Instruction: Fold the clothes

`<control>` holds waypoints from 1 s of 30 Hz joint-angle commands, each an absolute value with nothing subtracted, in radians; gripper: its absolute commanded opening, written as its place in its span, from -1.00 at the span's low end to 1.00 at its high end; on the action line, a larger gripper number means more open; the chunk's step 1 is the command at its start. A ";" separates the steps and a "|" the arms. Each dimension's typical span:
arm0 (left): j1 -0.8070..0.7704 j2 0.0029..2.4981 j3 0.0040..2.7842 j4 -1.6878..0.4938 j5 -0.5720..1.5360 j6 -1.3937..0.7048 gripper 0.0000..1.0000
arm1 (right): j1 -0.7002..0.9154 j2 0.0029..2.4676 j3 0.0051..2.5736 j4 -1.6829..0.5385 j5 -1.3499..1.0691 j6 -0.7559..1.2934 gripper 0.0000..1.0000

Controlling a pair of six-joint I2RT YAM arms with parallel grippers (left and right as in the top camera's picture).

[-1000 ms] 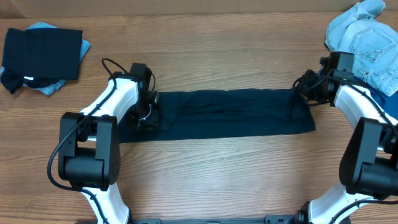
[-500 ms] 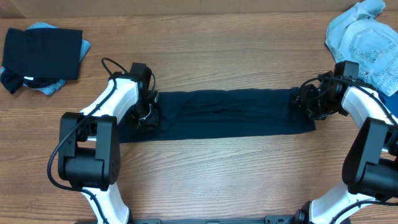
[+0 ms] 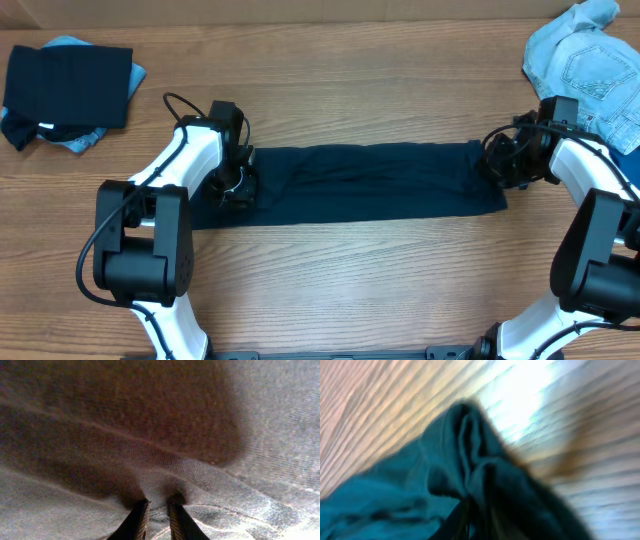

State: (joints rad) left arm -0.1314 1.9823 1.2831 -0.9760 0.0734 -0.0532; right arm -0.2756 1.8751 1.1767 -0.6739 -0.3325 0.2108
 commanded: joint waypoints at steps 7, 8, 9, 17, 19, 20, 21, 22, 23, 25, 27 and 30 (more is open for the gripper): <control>-0.130 1.989 1.269 -0.952 0.045 -0.075 -0.63 | -0.308 1.874 1.284 -0.635 -0.410 0.170 0.08; -0.130 1.988 1.269 -0.952 0.045 -0.075 -0.63 | -0.308 1.874 1.303 -0.651 -0.411 0.170 0.08; -0.130 1.989 1.269 -0.952 0.045 -0.075 -0.63 | -0.307 1.874 1.322 -0.673 -0.421 0.170 0.07; -0.130 1.988 1.269 -0.951 0.045 -0.075 -0.63 | -0.253 1.876 1.325 -0.844 -0.352 0.175 -0.03; -0.130 1.989 1.269 -0.950 0.045 -0.075 -0.63 | -0.235 1.876 1.309 -0.852 -0.302 0.190 -0.02; -0.130 1.988 1.269 -0.949 0.045 -0.075 -0.63 | -0.222 1.876 1.295 -0.849 -0.300 0.190 -0.02; -0.130 1.989 1.269 -0.948 0.045 -0.075 -0.63 | -0.212 1.876 1.280 -0.842 -0.299 0.190 -0.02; -0.130 1.988 1.269 -0.947 0.045 -0.075 -0.63 | -0.204 1.876 1.269 -0.834 -0.299 0.190 -0.03; -0.130 1.988 1.269 -0.947 0.045 -0.075 -0.63 | -0.196 1.876 1.260 -0.824 -0.289 0.195 -0.05; -0.130 1.988 1.269 -0.944 0.046 -0.075 -0.63 | -0.189 1.876 1.256 -0.808 -0.233 0.218 -0.06; -0.130 1.989 1.269 -0.943 0.049 -0.075 -0.63 | -0.190 1.876 1.256 -0.802 -0.179 0.242 -0.06; -0.130 1.988 1.269 -0.942 0.049 -0.075 -0.63 | -0.192 1.876 1.256 -0.802 -0.131 0.263 -0.06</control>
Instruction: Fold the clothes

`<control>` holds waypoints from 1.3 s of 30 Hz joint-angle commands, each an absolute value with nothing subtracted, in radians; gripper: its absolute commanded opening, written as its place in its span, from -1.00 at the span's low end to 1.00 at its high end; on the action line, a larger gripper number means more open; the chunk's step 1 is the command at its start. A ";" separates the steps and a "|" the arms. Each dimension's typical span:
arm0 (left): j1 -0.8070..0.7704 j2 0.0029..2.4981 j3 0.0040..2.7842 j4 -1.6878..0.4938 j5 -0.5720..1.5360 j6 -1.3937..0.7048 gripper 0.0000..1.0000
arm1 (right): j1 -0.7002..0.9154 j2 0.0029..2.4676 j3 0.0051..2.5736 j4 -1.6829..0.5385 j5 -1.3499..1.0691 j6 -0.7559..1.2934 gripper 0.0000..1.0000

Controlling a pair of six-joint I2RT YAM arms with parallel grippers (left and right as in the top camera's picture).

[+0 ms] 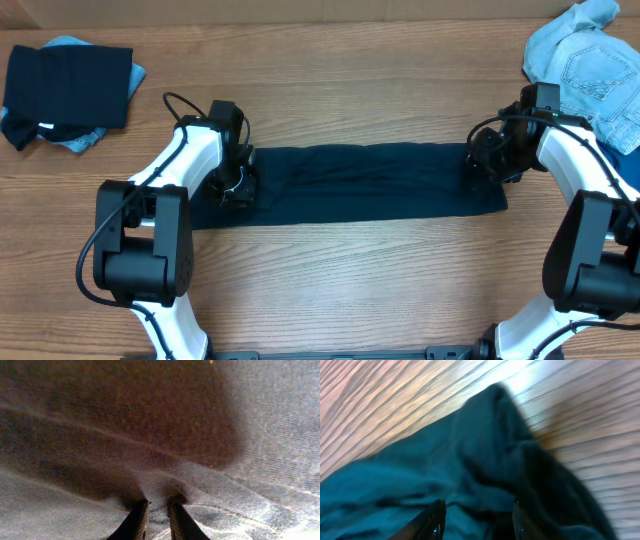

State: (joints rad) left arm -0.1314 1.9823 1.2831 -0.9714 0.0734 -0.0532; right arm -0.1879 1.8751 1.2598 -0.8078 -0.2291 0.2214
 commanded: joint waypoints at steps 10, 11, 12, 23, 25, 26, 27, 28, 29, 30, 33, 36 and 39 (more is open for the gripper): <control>-0.130 1.989 1.269 -0.933 0.072 -0.075 -0.62 | -0.156 1.876 1.233 -0.796 -0.167 0.289 -0.13; -0.130 1.988 1.269 -0.934 0.072 -0.075 -0.62 | -0.150 1.876 1.224 -0.788 -0.165 0.295 -0.17; -0.130 1.988 1.269 -0.934 0.072 -0.075 -0.63 | -0.146 1.876 1.213 -0.769 -0.165 0.297 -0.19; -0.130 1.988 1.269 -0.934 0.072 -0.075 -0.63 | -0.160 1.876 1.174 -0.639 -0.122 0.320 -0.81; -0.130 1.989 1.269 -0.934 0.072 -0.075 -0.62 | -0.179 1.876 1.191 -0.629 -0.124 0.326 -0.84; -0.130 1.989 1.269 -0.934 0.072 -0.075 -0.62 | -0.184 1.876 1.199 -0.630 -0.125 0.327 -0.89; -0.130 1.988 1.269 -0.935 0.072 -0.075 -0.62 | -0.193 1.875 1.214 -0.634 -0.128 0.327 -0.90; -0.130 1.989 1.269 -0.934 0.072 -0.075 -0.62 | -0.199 1.874 1.227 -0.639 -0.128 0.327 -0.91; -0.130 1.989 1.269 -0.934 0.071 -0.075 -0.62 | -0.204 1.874 1.237 -0.641 -0.128 0.326 -0.91; -0.130 1.989 1.269 -0.934 0.072 -0.075 -0.62 | -0.209 1.874 1.251 -0.645 -0.128 0.326 -0.91; -0.130 1.989 1.269 -0.934 0.071 -0.075 -0.62 | -0.218 1.874 1.268 -0.642 -0.134 0.326 -0.91; -0.130 1.988 1.269 -0.934 0.072 -0.075 -0.62 | -0.220 1.874 1.270 -0.604 -0.136 0.326 -0.88; -0.130 1.989 1.269 -0.934 0.071 -0.075 -0.62 | -0.220 1.874 1.270 -0.562 -0.135 0.318 -0.85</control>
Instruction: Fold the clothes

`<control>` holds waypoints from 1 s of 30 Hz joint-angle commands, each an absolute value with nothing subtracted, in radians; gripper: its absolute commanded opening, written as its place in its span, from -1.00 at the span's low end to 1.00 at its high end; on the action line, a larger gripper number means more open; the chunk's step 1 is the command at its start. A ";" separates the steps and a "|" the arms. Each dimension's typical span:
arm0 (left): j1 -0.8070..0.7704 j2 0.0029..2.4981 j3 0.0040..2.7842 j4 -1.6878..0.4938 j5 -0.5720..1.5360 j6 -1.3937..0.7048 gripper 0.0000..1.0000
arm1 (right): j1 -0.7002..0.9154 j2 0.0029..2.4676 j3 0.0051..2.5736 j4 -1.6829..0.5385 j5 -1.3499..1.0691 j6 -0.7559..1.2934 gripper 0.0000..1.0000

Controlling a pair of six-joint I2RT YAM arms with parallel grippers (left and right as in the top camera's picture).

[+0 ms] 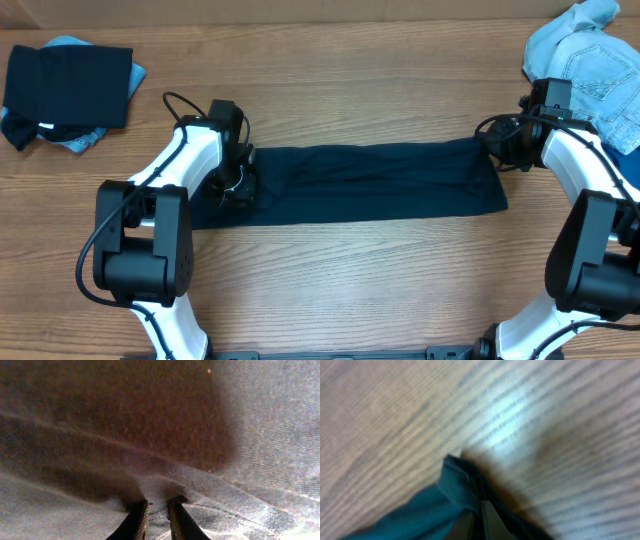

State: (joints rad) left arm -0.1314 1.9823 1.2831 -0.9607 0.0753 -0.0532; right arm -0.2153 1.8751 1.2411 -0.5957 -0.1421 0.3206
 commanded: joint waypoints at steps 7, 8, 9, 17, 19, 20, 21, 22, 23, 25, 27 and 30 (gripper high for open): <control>-0.130 1.988 1.269 -0.934 0.072 -0.075 -0.62 | -0.220 1.874 1.270 -0.512 -0.144 0.315 -0.68; -0.130 1.989 1.269 -0.934 0.071 -0.075 -0.62 | -0.220 1.874 1.270 -0.510 -0.147 0.315 -0.67; -0.130 1.988 1.269 -0.934 0.072 -0.075 -0.62 | -0.220 1.874 1.270 -0.509 -0.147 0.314 -0.66; -0.130 1.988 1.269 -0.934 0.071 -0.075 -0.62 | -0.220 1.874 1.271 -0.478 -0.178 0.236 -0.07; -0.130 1.989 1.269 -0.934 0.072 -0.075 -0.63 | -0.220 1.874 1.271 -0.513 -0.208 0.236 0.03; -0.130 1.988 1.269 -0.934 0.072 -0.075 -0.63 | -0.220 1.874 1.271 -0.532 -0.212 0.236 0.10; -0.130 1.989 1.269 -0.934 0.072 -0.075 -0.63 | -0.220 1.874 1.271 -0.553 -0.211 0.236 0.11; -0.130 1.988 1.269 -0.934 0.072 -0.075 -0.63 | -0.220 1.874 1.271 -0.569 -0.211 0.236 0.15; -0.130 1.988 1.269 -0.933 0.072 -0.075 -0.63 | -0.220 1.874 1.271 -0.587 -0.211 0.236 0.17; -0.130 1.988 1.269 -0.933 0.072 -0.075 -0.63 | -0.220 1.874 1.271 -0.620 -0.211 0.236 0.18; -0.130 1.988 1.269 -0.934 0.071 -0.075 -0.63 | -0.220 1.875 1.270 -0.636 -0.210 0.236 0.19; -0.130 1.989 1.269 -0.933 0.071 -0.075 -0.62 | -0.220 1.876 1.262 -0.618 -0.212 0.235 0.17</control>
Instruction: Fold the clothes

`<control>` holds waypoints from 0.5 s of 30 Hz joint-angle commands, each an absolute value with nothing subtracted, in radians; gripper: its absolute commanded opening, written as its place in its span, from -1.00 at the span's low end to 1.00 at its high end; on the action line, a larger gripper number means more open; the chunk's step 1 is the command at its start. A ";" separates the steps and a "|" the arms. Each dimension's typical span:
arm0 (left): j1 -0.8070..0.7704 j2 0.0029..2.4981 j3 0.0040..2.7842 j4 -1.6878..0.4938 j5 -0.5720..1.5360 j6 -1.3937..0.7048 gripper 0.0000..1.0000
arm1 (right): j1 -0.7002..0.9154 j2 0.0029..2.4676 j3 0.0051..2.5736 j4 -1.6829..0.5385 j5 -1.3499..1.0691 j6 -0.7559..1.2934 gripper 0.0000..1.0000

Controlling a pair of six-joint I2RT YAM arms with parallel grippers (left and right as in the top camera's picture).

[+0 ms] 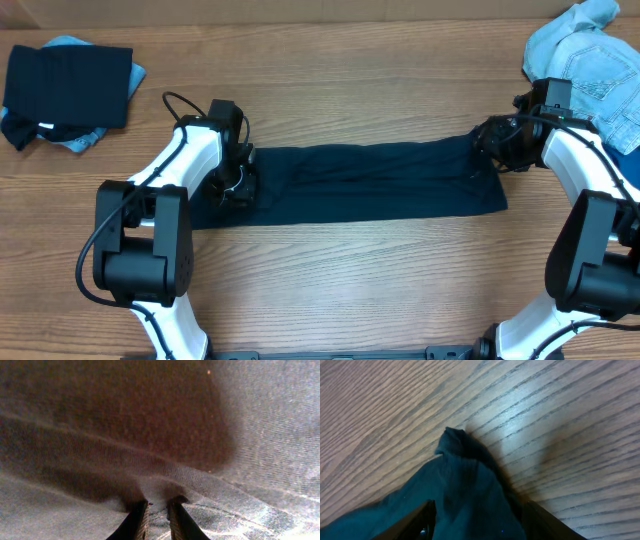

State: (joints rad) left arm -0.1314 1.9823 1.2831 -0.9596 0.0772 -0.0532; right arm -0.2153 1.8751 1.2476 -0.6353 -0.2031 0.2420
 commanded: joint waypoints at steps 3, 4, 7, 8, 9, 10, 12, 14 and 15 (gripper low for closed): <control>-0.130 1.988 1.269 -0.930 0.072 -0.075 -0.62 | -0.209 1.877 1.245 -0.594 -0.213 0.235 -0.09; -0.130 1.988 1.269 -0.929 0.072 -0.075 -0.62 | -0.204 1.877 1.234 -0.582 -0.214 0.235 -0.14; -0.130 1.988 1.269 -0.929 0.072 -0.075 -0.62 | -0.189 1.879 1.190 -0.530 -0.210 0.235 0.04; -0.130 1.989 1.269 -0.930 0.072 -0.075 -0.62 | -0.189 1.881 1.181 -0.519 -0.210 0.235 0.04; -0.130 1.988 1.269 -0.930 0.072 -0.075 -0.62 | -0.189 1.882 1.178 -0.513 -0.211 0.236 0.04; -0.130 1.988 1.269 -0.930 0.072 -0.075 -0.62 | -0.189 1.885 1.178 -0.508 -0.210 0.236 0.08; -0.130 1.988 1.269 -0.929 0.072 -0.075 -0.62 | -0.192 1.886 1.178 -0.495 -0.211 0.236 0.29; -0.130 1.988 1.269 -0.928 0.072 -0.075 -0.62 | -0.192 1.890 1.178 -0.495 -0.210 0.235 0.29; -0.130 1.988 1.269 -0.928 0.072 -0.075 -0.61 | -0.192 1.896 1.178 -0.495 -0.202 0.235 0.32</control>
